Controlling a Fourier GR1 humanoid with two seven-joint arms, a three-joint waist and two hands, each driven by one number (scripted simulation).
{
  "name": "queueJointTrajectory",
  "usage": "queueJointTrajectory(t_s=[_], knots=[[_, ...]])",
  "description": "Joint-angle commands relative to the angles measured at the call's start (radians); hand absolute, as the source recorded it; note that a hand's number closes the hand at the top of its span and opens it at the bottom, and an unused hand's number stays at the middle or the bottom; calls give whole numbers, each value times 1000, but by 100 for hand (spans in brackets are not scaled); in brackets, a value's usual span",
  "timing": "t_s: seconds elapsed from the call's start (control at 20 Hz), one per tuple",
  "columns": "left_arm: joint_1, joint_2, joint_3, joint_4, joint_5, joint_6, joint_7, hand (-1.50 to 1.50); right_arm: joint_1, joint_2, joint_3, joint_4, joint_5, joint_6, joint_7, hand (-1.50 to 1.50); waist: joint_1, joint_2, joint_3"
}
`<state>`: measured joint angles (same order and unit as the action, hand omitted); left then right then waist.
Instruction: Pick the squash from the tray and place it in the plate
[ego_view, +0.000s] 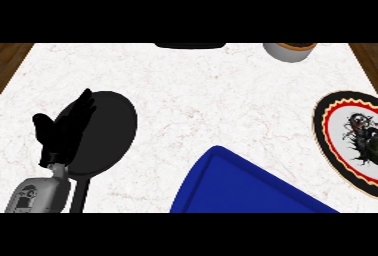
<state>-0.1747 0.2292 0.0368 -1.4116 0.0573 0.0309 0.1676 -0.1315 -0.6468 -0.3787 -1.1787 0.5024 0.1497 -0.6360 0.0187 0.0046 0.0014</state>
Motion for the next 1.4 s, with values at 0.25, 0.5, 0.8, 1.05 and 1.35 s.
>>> queueJointTrajectory(t_s=[0.25, 0.5, 0.8, 1.05, 1.35], knots=[[22, -30, -19, -30, -25, 15, -2, 0, -184, -103, 78, 453, 67, 128, -221, -150, 4, 0, 1], [15, 0, 18, -31, -6, -1, 31, 0, -231, -101, 15, 515, -7, 118, -397, -150, -6, -3, 0], [-39, -4, 22, 22, -7, 1, 30, 0, -292, -72, -32, 470, -230, 367, -450, -150, -24, -5, 1], [0, -2, 19, -12, -18, 7, 23, 0, -261, -126, -44, 483, -371, 558, -200, -150, -28, -12, -2], [17, 5, 34, -7, 5, -23, -10, 0, -259, -194, -13, 536, -478, 753, -86, -150, -14, -4, -1]])
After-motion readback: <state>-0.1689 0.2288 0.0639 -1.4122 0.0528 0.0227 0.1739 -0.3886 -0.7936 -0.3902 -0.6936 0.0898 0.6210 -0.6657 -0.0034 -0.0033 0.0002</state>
